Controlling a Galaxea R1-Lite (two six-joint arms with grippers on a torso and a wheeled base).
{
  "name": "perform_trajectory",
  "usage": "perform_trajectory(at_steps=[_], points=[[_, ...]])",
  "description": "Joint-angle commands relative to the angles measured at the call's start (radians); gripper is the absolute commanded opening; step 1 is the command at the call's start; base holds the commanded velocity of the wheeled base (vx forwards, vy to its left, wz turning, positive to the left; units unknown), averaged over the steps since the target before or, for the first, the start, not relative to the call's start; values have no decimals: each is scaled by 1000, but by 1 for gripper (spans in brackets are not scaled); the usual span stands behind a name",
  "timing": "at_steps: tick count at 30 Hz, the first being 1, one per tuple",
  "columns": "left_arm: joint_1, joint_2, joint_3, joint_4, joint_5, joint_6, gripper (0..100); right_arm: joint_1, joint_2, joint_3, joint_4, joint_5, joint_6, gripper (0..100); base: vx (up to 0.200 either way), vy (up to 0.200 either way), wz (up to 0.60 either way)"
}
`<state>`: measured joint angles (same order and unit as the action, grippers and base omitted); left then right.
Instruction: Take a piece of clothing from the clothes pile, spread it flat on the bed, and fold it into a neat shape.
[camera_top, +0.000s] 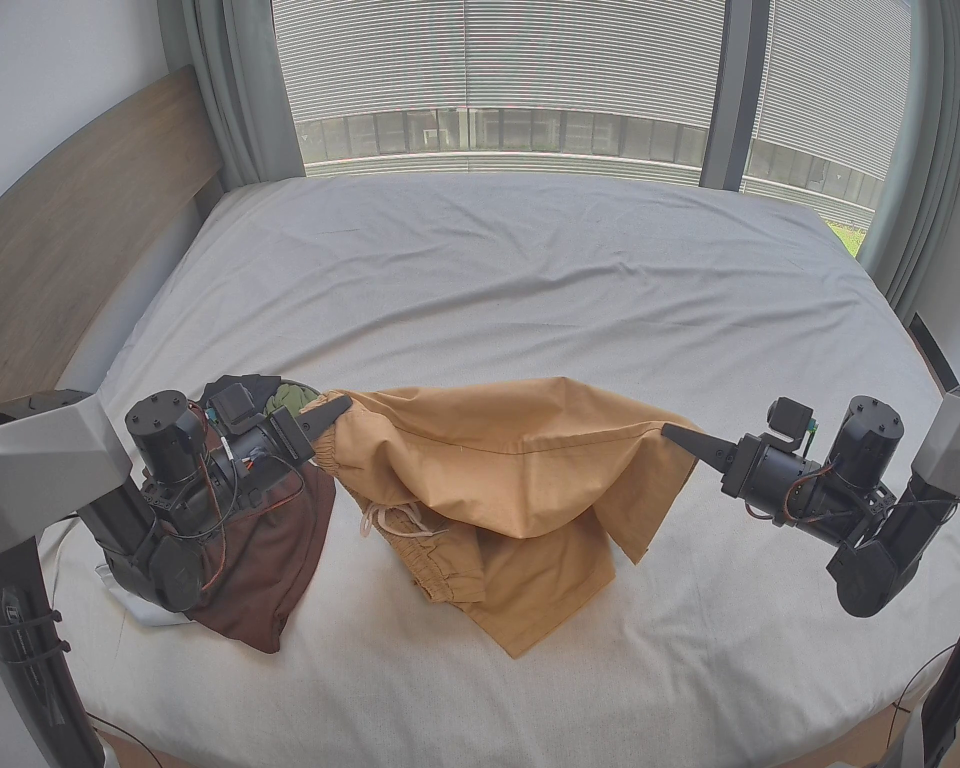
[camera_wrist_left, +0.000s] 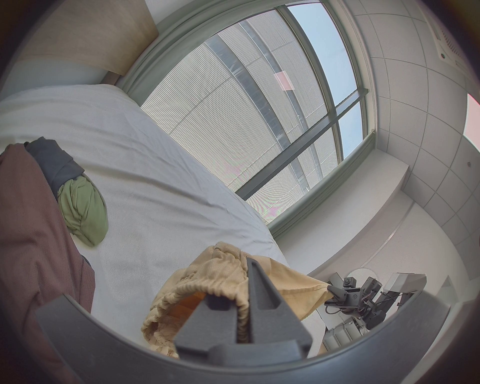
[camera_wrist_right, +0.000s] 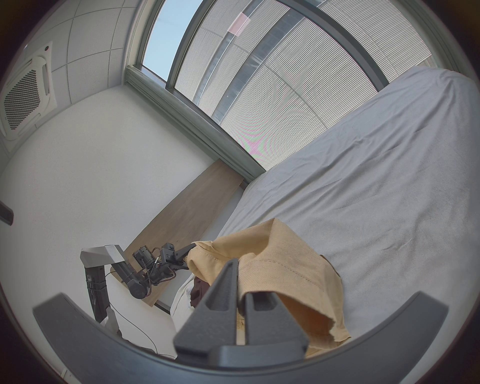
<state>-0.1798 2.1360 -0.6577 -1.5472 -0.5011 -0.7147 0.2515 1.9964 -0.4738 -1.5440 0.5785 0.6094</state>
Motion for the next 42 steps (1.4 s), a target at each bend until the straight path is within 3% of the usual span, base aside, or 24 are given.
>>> perform_trajectory(at_steps=[1, 27, 34, 42], points=[[-1, -18, 0, -1, 1, 1, 0, -14, -5, 0, -1, 0, 0, 0, 0, 0, 0], [19, -67, 10, -1, -2, 12, 0, -163, -28, -32, -1, 34, 7, 0, 0, 0, 0], [54, -62, 36, -1, -114, 123, 0, -181, -30, -43, -1, 52, 10, 0, 0, 0, 0], [54, -57, 30, -2, -114, 170, 0, -189, -34, -48, -1, 53, 18, 0, 0, 0, 0]])
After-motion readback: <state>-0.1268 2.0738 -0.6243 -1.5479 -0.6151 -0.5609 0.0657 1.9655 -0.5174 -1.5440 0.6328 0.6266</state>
